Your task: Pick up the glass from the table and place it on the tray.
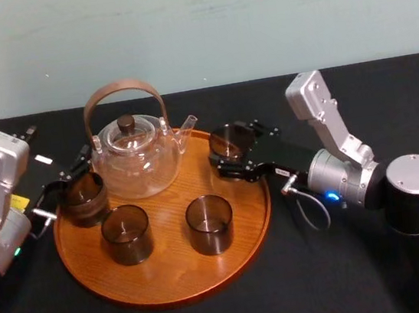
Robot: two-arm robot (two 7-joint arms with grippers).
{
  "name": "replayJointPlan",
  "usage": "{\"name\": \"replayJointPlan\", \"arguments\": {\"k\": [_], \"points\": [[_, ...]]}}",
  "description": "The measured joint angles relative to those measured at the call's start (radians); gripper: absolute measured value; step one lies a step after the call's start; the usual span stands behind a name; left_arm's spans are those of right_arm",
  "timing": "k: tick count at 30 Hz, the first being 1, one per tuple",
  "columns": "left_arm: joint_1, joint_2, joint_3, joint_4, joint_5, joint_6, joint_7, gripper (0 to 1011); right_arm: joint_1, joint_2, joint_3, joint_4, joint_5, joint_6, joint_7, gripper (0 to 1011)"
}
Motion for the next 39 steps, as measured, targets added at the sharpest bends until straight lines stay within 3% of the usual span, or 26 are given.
{"name": "replayJointPlan", "arguments": {"k": [11, 20, 24, 32, 39], "points": [[0.0, 0.0, 0.0, 0.0, 0.0, 0.0, 0.0, 1001, 0.043, -0.034, -0.03, 0.095, -0.028, -0.027, -0.016, 916], [0.0, 0.0, 0.0, 0.0, 0.0, 0.0, 0.0, 1001, 0.042, -0.033, -0.029, 0.093, -0.028, -0.027, -0.015, 916], [0.0, 0.0, 0.0, 0.0, 0.0, 0.0, 0.0, 1001, 0.041, -0.032, -0.028, 0.091, -0.027, -0.028, -0.014, 1002], [0.0, 0.0, 0.0, 0.0, 0.0, 0.0, 0.0, 1001, 0.04, -0.031, -0.027, 0.089, -0.024, -0.029, -0.011, 1002], [0.0, 0.0, 0.0, 0.0, 0.0, 0.0, 0.0, 1001, 0.024, -0.014, -0.002, 0.033, 0.001, -0.048, -0.003, 1002]]}}
